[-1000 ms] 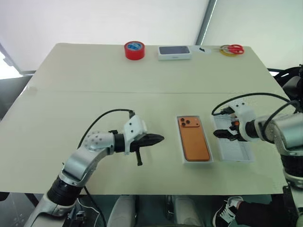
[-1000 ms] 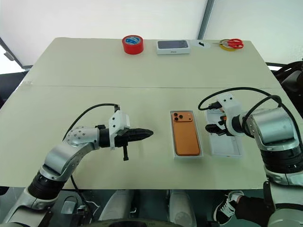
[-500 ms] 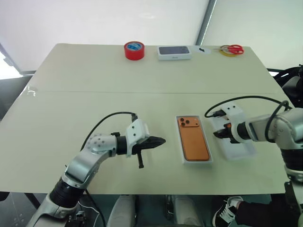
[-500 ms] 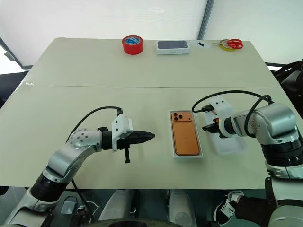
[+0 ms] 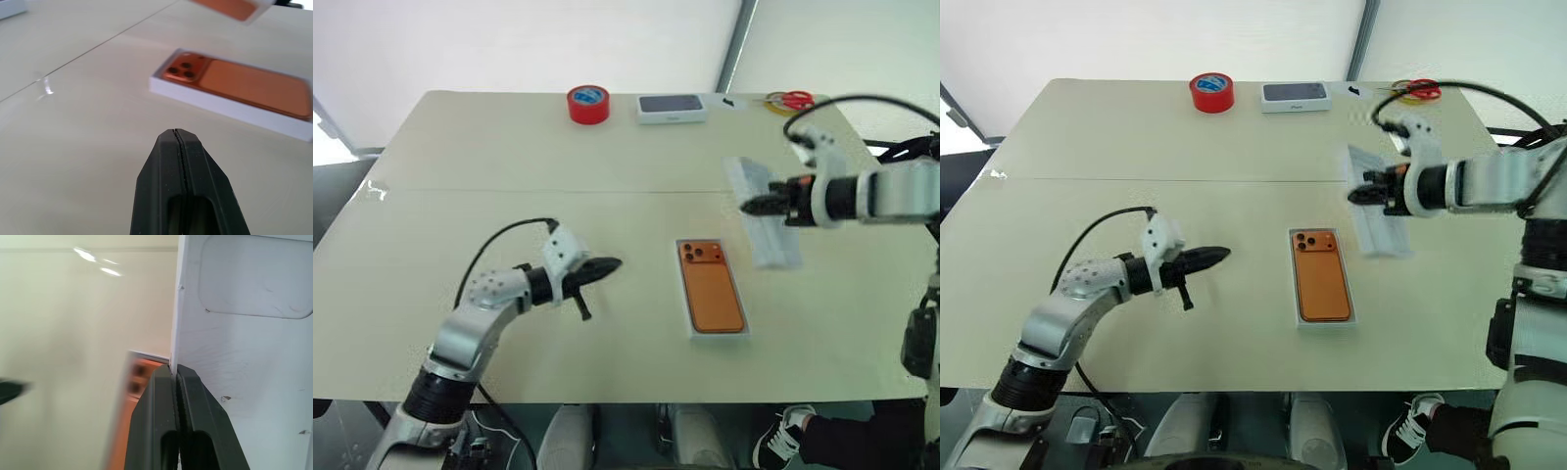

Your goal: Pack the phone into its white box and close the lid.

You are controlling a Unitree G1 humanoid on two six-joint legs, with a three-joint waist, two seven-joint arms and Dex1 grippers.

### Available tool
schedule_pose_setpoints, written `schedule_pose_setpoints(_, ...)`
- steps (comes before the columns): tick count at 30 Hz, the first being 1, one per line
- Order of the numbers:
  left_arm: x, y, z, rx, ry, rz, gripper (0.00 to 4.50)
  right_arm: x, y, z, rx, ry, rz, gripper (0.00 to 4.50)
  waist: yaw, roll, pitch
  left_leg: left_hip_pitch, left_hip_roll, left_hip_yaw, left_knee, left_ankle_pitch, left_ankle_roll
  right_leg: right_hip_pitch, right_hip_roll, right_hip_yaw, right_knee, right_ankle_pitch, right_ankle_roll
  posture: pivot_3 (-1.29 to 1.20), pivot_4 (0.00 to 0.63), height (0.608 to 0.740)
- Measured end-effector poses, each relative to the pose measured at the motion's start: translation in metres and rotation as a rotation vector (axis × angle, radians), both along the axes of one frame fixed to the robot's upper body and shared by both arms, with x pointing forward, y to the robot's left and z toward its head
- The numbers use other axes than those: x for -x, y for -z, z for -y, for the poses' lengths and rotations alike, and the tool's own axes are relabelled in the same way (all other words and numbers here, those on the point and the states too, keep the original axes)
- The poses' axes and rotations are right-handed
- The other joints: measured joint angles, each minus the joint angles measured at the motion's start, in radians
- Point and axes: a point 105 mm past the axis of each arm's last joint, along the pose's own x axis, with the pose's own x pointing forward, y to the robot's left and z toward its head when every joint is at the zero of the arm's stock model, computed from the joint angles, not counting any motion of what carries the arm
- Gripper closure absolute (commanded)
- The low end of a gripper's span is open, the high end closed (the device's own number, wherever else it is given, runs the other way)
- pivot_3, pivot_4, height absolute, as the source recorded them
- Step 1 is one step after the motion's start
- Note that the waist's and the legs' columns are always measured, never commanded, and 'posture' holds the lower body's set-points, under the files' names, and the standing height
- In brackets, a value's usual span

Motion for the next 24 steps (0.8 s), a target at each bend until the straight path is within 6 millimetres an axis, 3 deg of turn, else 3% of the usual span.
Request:
schedule_pose_setpoints(3,-0.008,0.0,-0.009,0.003,-0.044,-0.004,4.5,0.014,0.017,-0.037,-0.11,-0.158,-0.073,4.47,0.0,0.0,0.0,-0.001,0.0,0.001,0.0,0.0,0.0,0.0,-0.002,0.0,0.0,0.0,0.001,0.0,0.15,0.74)
schedule_pose_setpoints(8,-0.011,-0.004,-0.014,0.007,-0.058,0.008,4.5,0.025,0.042,-0.07,-0.203,-0.258,-0.15,4.47,0.004,0.0,0.0,-0.002,-0.001,0.001,0.001,0.0,0.0,0.0,-0.004,0.001,-0.001,0.002,0.003,0.0,0.15,0.74)
schedule_pose_setpoints(12,-0.011,-0.005,-0.014,0.004,-0.057,0.021,4.5,0.025,0.057,-0.084,-0.28,-0.191,-0.153,4.47,0.002,-0.001,-0.001,-0.001,0.0,0.0,0.001,0.0,0.0,0.0,-0.003,0.001,-0.001,0.002,0.003,0.0,0.15,0.74)
schedule_pose_setpoints(16,-0.011,-0.005,-0.009,0.018,-0.049,0.021,4.5,0.025,0.078,-0.107,-0.385,0.057,-0.177,4.47,0.0,0.0,-0.001,-0.001,0.001,0.0,0.0,0.0,0.0,-0.002,-0.003,0.001,0.003,0.002,0.003,0.0,0.15,0.74)
schedule_pose_setpoints(19,-0.009,-0.003,0.0,0.02,-0.022,0.014,4.5,0.028,0.068,-0.128,-0.474,0.25,-0.23,4.47,-0.009,0.0,-0.001,-0.001,0.001,0.002,0.001,0.0,0.0,-0.006,-0.003,0.005,0.009,0.002,0.003,0.0,0.15,0.74)
schedule_pose_setpoints(22,-0.009,-0.003,0.003,0.025,-0.011,0.012,4.5,0.034,0.044,-0.14,-0.54,0.388,-0.298,4.47,-0.016,0.001,0.0,-0.001,0.001,0.002,0.001,0.002,0.0,-0.008,-0.002,0.006,0.013,0.001,0.003,0.0,0.15,0.74)
schedule_pose_setpoints(24,-0.009,-0.003,0.003,0.024,-0.009,0.014,4.5,0.035,0.036,-0.131,-0.511,0.468,-0.303,4.47,-0.015,0.0,-0.001,0.0,0.0,0.002,0.002,0.003,0.001,-0.007,-0.003,0.006,0.012,0.001,0.002,0.0,0.15,0.74)
